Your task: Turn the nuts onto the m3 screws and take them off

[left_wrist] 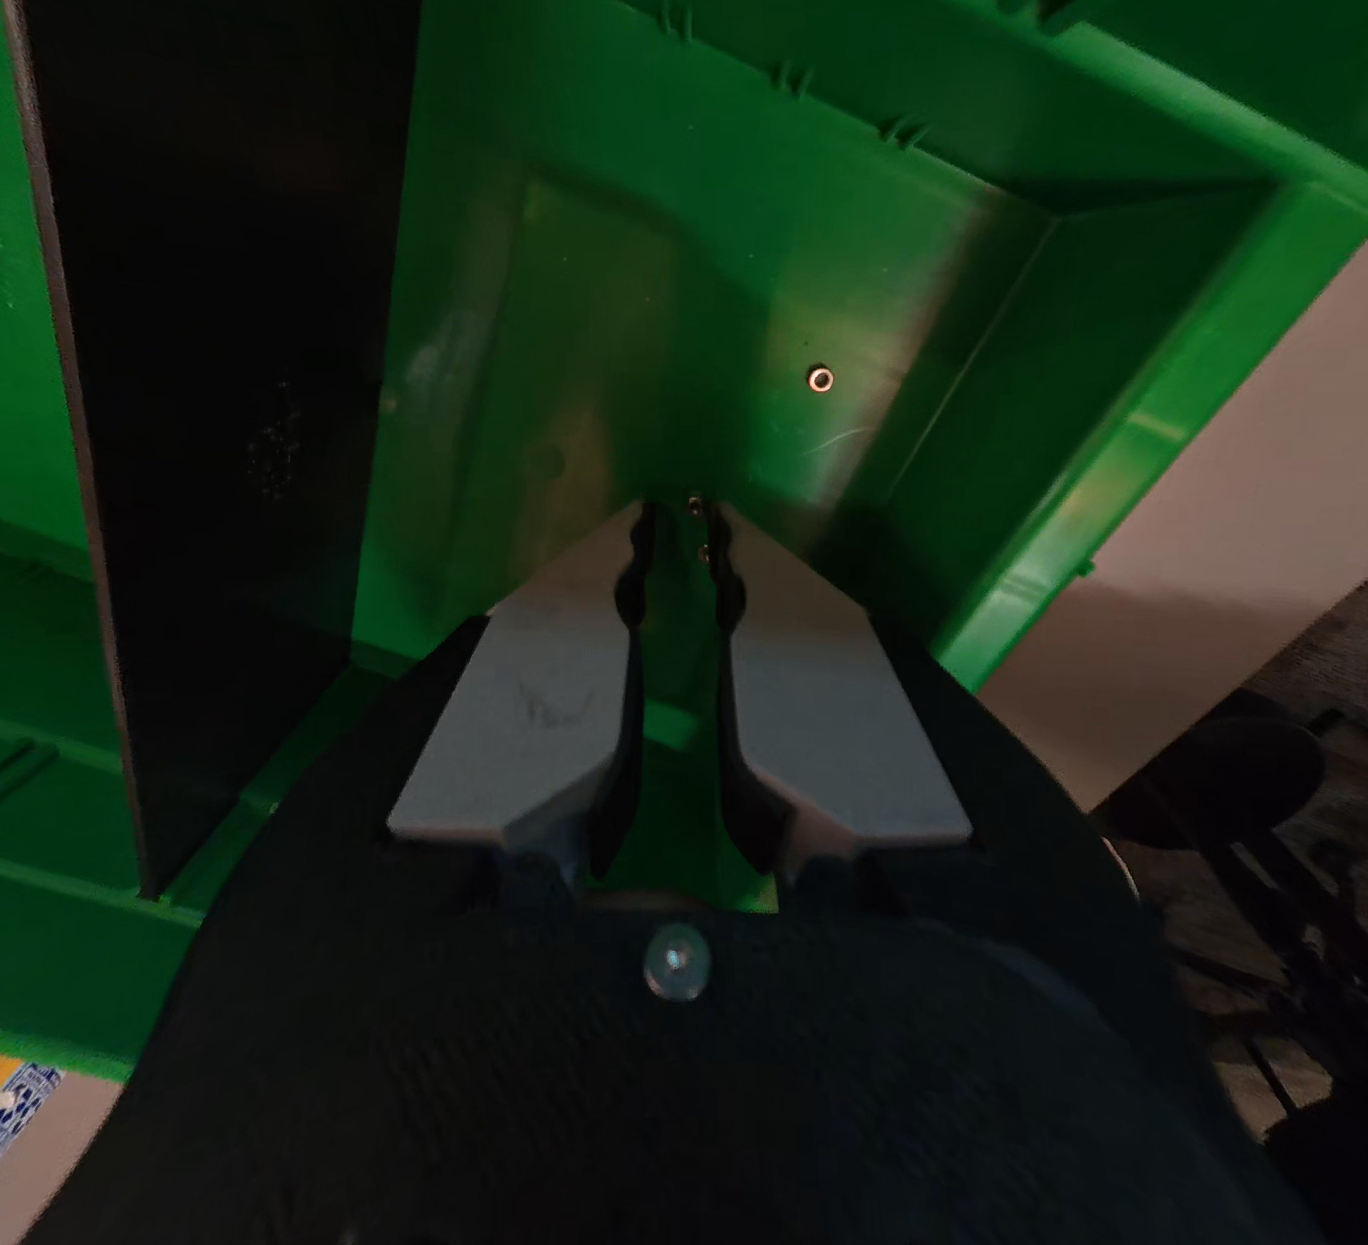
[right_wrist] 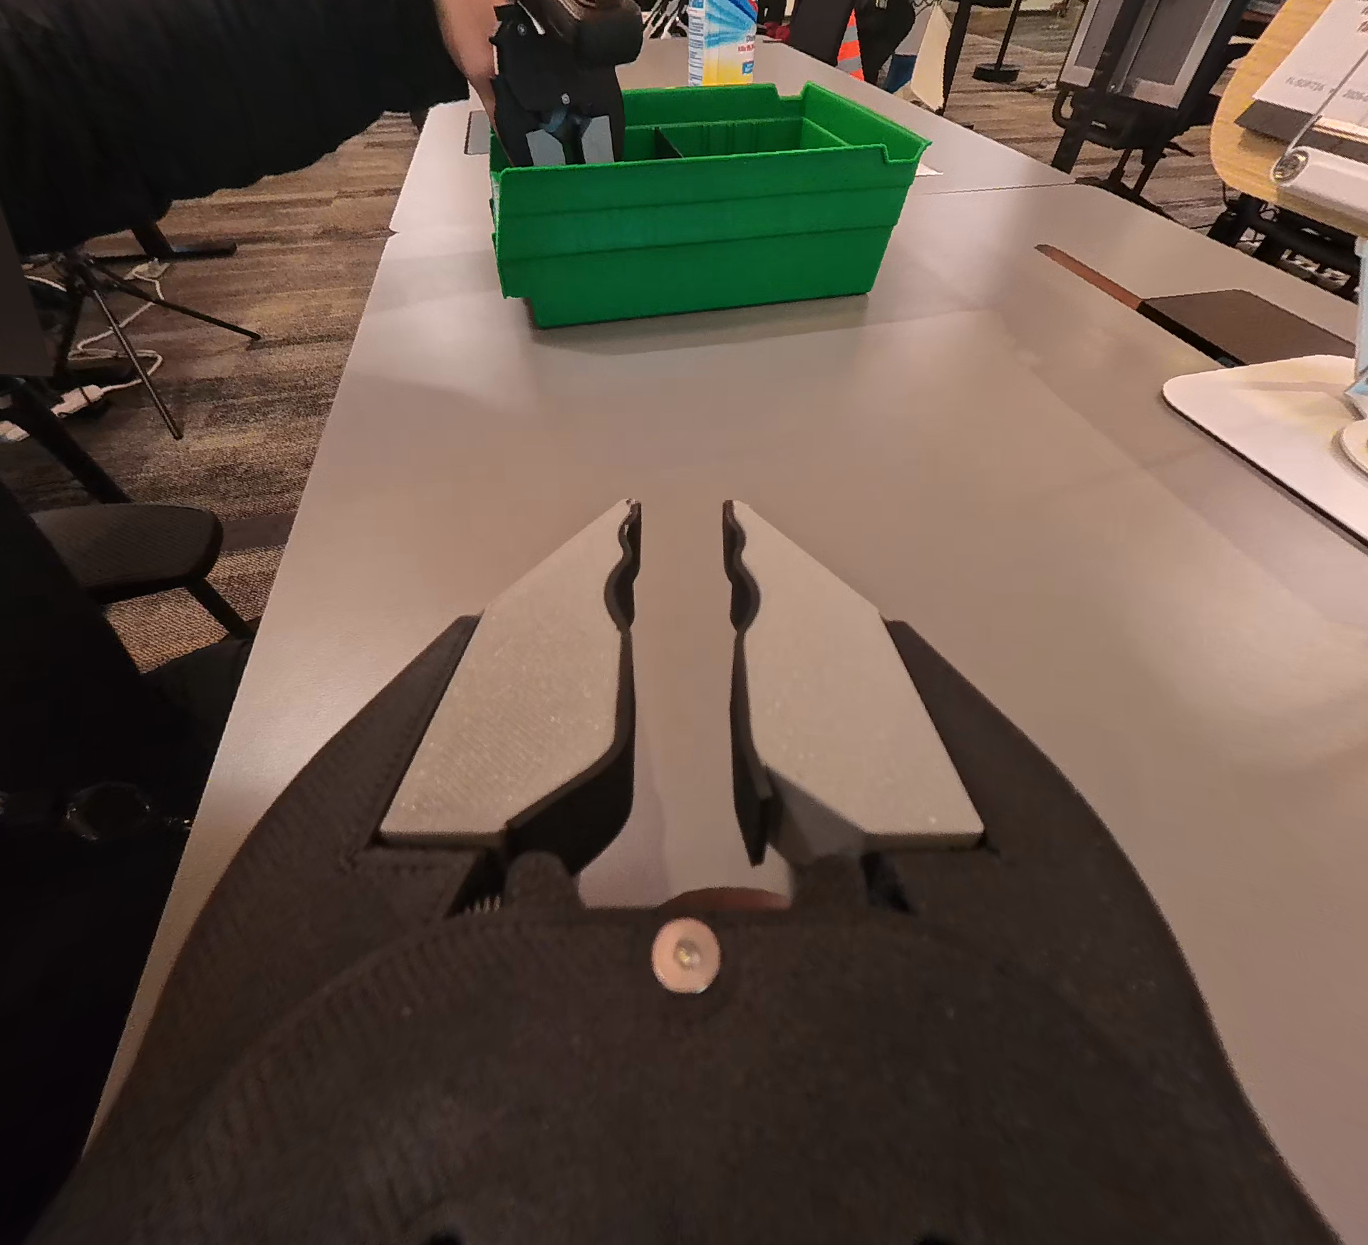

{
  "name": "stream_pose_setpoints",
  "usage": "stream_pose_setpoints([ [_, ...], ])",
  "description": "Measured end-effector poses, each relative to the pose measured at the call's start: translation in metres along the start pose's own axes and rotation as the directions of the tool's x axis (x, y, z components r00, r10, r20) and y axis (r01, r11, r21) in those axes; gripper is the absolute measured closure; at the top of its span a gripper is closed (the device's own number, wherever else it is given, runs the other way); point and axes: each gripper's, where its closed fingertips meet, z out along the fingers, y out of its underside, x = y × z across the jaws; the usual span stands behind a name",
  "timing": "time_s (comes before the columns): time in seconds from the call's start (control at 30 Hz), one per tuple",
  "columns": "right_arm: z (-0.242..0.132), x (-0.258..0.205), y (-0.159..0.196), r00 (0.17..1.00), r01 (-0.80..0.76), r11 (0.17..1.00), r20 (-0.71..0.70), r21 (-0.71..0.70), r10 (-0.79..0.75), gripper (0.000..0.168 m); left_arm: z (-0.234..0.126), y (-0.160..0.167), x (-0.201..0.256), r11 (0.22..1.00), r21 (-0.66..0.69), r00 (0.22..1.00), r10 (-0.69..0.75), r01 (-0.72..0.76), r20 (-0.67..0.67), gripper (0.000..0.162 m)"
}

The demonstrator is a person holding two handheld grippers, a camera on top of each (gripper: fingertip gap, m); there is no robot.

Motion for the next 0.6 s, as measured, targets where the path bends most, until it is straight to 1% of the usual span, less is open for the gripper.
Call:
stream_pose_setpoints([
  [0.3, -0.0001, -0.0012, -0.0011, 1.0, 0.002, 1.0, 0.003, 0.003, -0.002, 0.149, 0.0002, -0.0002, -0.0001, 1.0, 0.002, 1.0, -0.016, 0.016, -0.009, 0.15],
  [0.43, -0.0003, -0.0023, -0.0017, 1.0, 0.008, 1.0, 0.003, 0.004, -0.008, 0.149, 0.0009, 0.0001, -0.0074, 1.0, -0.004, 0.999, -0.013, 0.013, 0.04, 0.161],
  [0.6, -0.0017, -0.0024, -0.0032, 1.0, 0.008, 1.0, 0.002, 0.01, -0.008, 0.149, 0.0009, -0.0002, -0.007, 1.0, -0.002, 0.999, -0.02, 0.02, 0.038, 0.162],
])
